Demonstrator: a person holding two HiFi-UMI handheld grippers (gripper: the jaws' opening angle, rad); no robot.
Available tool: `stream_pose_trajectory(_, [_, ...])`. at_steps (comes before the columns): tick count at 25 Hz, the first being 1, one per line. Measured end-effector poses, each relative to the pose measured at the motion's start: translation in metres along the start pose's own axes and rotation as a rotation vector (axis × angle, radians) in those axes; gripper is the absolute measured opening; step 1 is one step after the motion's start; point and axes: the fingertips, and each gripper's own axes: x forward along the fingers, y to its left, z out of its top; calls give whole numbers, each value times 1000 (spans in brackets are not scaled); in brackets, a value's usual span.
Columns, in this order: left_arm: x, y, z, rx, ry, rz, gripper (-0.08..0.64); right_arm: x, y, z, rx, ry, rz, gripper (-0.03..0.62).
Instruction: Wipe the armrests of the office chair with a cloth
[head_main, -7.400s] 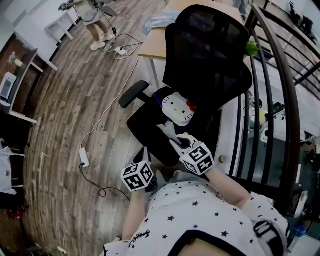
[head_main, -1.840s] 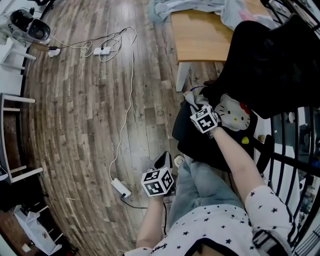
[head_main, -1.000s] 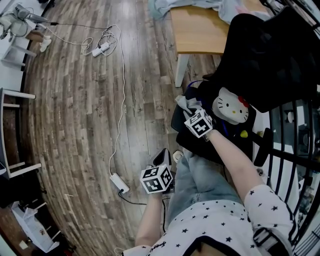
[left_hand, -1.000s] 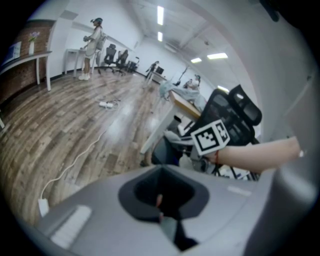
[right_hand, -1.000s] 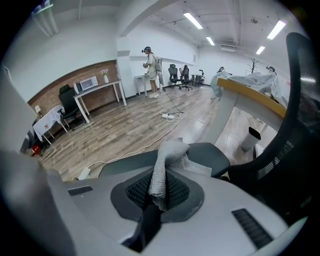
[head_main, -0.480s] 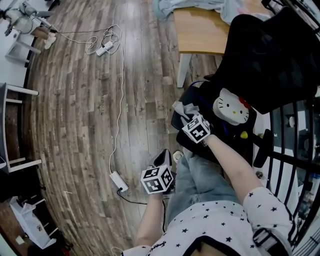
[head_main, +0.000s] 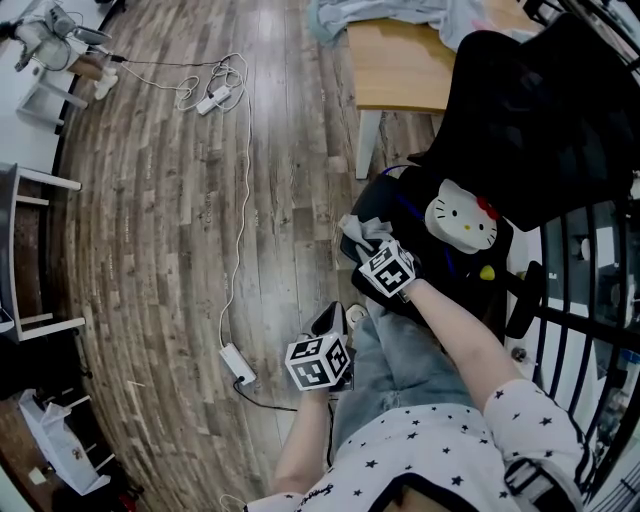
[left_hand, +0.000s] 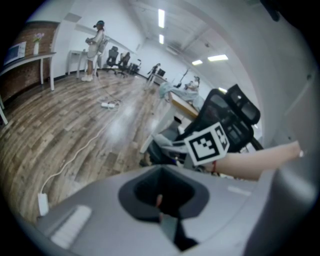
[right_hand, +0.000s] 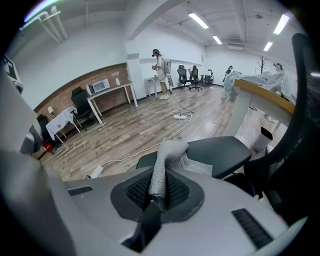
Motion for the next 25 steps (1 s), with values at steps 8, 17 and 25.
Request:
stream_pose_trajectory(8, [-3,-4,-7,1,1,4,3,0,16,-4,-15,3,27,26])
stream_pose_trajectory(17, [-8,-4,-10,7,-3,0,3,-3,31,-8,-31,11,56,26])
stream_pose_trajectory(25, [-17,1,-11,28,-11,-5,3,-8,36,-11,-58,31,69,26])
